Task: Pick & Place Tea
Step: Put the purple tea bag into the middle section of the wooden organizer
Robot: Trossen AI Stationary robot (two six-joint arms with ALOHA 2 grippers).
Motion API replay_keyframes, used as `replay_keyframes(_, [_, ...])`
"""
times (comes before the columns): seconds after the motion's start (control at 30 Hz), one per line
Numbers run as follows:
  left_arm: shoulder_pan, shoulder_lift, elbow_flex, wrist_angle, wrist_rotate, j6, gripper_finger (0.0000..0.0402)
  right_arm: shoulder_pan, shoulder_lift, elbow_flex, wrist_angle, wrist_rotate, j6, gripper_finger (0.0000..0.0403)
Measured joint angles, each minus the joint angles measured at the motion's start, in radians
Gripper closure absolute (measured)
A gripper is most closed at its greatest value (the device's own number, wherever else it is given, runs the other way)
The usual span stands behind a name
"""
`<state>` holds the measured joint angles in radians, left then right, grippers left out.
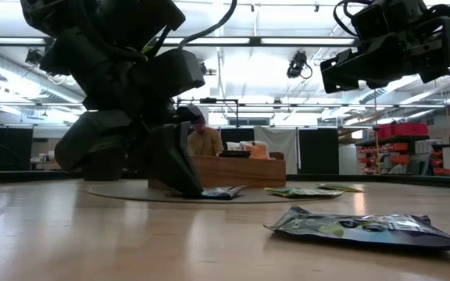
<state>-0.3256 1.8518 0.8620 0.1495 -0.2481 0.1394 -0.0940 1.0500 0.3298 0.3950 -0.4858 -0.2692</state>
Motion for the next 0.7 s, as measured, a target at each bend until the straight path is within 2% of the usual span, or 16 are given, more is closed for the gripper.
replay_keyframes(0.5, [-0.078, 0.001, 0.07, -0.023, -0.003, -0.027, 0.0399, 0.0, 0.0, 0.0, -0.011, -0.001, 0.044, 0.0285])
replay_keyframes(0.7, [-0.132, 0.0, 0.08, -0.029, -0.048, -0.042, 0.0399, 0.001, 0.02, 0.001, 0.023, -0.08, 0.141, 0.0285])
